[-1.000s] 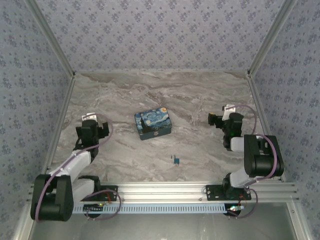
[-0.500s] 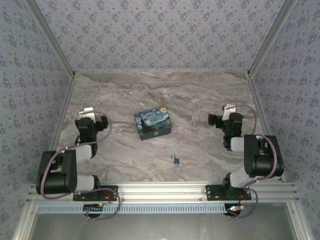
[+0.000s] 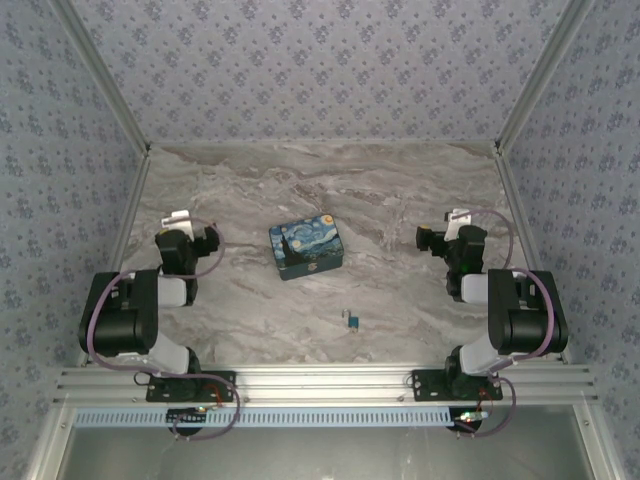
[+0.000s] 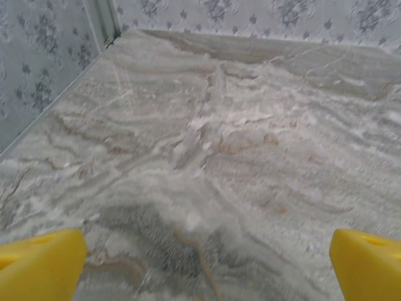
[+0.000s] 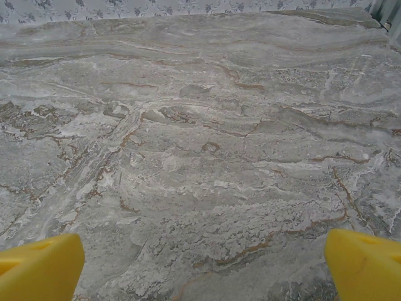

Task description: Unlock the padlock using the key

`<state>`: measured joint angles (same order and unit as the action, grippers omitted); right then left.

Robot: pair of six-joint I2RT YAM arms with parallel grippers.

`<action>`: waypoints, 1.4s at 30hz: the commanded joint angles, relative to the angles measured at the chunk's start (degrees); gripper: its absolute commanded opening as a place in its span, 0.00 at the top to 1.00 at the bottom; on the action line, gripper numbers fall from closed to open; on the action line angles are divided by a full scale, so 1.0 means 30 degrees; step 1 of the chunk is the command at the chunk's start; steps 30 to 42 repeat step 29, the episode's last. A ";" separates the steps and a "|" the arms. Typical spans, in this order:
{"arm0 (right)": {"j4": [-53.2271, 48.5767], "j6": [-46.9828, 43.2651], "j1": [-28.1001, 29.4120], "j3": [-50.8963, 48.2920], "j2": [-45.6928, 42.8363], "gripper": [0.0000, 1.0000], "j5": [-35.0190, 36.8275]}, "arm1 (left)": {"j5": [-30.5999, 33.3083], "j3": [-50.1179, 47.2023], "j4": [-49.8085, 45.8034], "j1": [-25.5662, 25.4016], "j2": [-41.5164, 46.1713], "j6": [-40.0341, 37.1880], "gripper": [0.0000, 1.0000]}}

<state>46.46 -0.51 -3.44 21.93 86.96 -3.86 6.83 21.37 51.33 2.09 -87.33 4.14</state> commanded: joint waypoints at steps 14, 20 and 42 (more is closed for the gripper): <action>-0.0193 -0.0385 0.0412 0.0160 0.0076 0.00 0.0973 | -0.0709 0.0759 -0.1553 -0.0551 -0.0173 -0.0836 0.01; -0.0222 -0.0350 0.0337 0.0204 0.0075 0.00 0.0876 | -0.0716 0.0758 -0.1555 -0.0557 -0.0163 -0.0825 0.00; -0.0263 -0.0353 0.0338 0.0224 0.0077 0.00 0.0876 | -0.0724 0.0759 -0.1554 -0.0554 -0.0158 -0.0824 0.01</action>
